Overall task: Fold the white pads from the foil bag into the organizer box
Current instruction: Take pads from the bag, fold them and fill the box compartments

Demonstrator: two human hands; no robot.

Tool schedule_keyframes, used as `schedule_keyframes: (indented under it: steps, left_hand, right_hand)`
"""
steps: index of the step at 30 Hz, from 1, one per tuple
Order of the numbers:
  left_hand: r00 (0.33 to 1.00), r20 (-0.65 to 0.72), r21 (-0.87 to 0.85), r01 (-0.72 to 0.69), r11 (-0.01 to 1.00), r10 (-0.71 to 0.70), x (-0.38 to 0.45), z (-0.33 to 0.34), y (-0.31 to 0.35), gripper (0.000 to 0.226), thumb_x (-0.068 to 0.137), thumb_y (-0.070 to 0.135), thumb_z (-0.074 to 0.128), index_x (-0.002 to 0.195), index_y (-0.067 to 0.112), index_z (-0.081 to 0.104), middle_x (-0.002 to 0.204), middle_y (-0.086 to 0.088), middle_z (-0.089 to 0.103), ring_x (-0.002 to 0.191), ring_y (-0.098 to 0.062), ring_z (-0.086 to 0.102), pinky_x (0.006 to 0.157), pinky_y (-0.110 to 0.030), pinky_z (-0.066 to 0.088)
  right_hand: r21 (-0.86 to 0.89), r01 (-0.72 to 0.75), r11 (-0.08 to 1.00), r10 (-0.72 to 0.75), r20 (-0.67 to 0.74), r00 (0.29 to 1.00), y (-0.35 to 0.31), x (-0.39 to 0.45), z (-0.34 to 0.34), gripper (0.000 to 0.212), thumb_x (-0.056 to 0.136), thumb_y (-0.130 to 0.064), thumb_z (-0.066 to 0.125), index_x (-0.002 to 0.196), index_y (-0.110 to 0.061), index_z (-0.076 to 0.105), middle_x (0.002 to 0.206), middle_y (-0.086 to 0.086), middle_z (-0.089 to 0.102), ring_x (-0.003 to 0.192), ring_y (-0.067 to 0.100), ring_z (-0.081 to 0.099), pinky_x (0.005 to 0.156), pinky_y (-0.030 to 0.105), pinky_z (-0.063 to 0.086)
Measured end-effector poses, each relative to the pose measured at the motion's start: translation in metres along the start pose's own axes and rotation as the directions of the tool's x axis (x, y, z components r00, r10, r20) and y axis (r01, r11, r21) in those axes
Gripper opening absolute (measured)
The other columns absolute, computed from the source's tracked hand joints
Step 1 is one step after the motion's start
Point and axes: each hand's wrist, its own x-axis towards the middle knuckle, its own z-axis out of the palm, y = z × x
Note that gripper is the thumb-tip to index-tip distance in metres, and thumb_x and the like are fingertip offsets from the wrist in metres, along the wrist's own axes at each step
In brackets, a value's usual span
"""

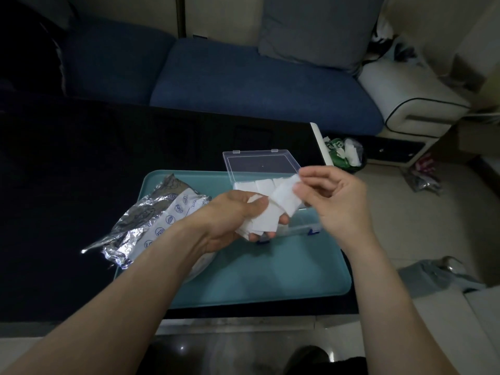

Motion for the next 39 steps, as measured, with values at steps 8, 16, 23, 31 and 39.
schedule_keyframes:
  steps: [8, 16, 23, 31, 39]
  left_hand:
    - [0.97, -0.242, 0.015, -0.037, 0.999, 0.039, 0.007, 0.009, -0.004, 0.021, 0.098, 0.003, 0.053, 0.114, -0.008, 0.061, 0.092, -0.022, 0.069, 0.082, -0.035, 0.064, 0.049, -0.026, 0.046]
    - [0.956, -0.294, -0.101, -0.026, 0.995, -0.005, 0.008, 0.006, -0.002, 0.023, 0.101, 0.008, 0.049, 0.114, -0.006, 0.061, 0.088, -0.022, 0.073, 0.069, -0.032, 0.07, 0.053, -0.034, 0.05]
    - [0.972, -0.233, 0.17, 0.052, 0.984, -0.011, 0.005, 0.001, -0.001, 0.023, 0.102, 0.02, 0.051, 0.099, 0.004, 0.068, 0.082, -0.014, 0.069, 0.059, -0.022, 0.06, 0.042, -0.022, 0.043]
    - [0.985, 0.137, -0.186, 0.129, 0.974, -0.104, -0.002, 0.02, 0.002, 0.04, 0.099, 0.034, 0.047, 0.113, -0.001, 0.063, 0.089, -0.015, 0.066, 0.071, -0.024, 0.063, 0.059, -0.028, 0.053]
    - [0.993, 0.072, -0.443, 0.117, 0.889, -0.095, 0.003, 0.013, 0.004, 0.037, 0.092, 0.005, 0.049, 0.128, 0.011, 0.055, 0.087, -0.006, 0.06, 0.067, -0.015, 0.061, 0.057, -0.026, 0.052]
  right_hand:
    - [-0.022, -0.252, 0.968, 0.253, 0.089, 0.963, 0.008, -0.005, 0.007, 0.028, 0.073, -0.016, 0.086, 0.098, -0.014, 0.072, 0.078, 0.0, 0.074, 0.066, 0.009, 0.068, 0.061, 0.021, 0.055]
    - [-0.22, -0.082, 0.972, 0.109, 0.113, 0.988, 0.013, 0.0, 0.006, 0.006, 0.086, -0.024, 0.079, 0.088, -0.02, 0.075, 0.082, -0.002, 0.074, 0.072, 0.009, 0.064, 0.067, 0.031, 0.057]
    - [-0.105, -0.142, 0.984, 0.171, 0.371, 0.913, 0.011, 0.003, -0.019, 0.036, 0.071, -0.034, 0.079, 0.097, -0.009, 0.073, 0.091, 0.009, 0.077, 0.078, 0.026, 0.069, 0.066, 0.032, 0.052]
    - [-0.318, 0.031, 0.948, 0.034, 0.195, 0.98, 0.017, -0.007, 0.018, 0.016, 0.077, -0.029, 0.086, 0.082, -0.02, 0.074, 0.074, -0.003, 0.068, 0.059, 0.006, 0.054, 0.055, 0.021, 0.047]
    - [-0.295, 0.056, 0.954, 0.083, 0.438, 0.895, 0.005, -0.012, 0.016, 0.086, 0.077, -0.025, 0.086, 0.148, -0.039, 0.038, 0.14, -0.019, 0.045, 0.128, 0.0, 0.043, 0.099, 0.02, 0.042]
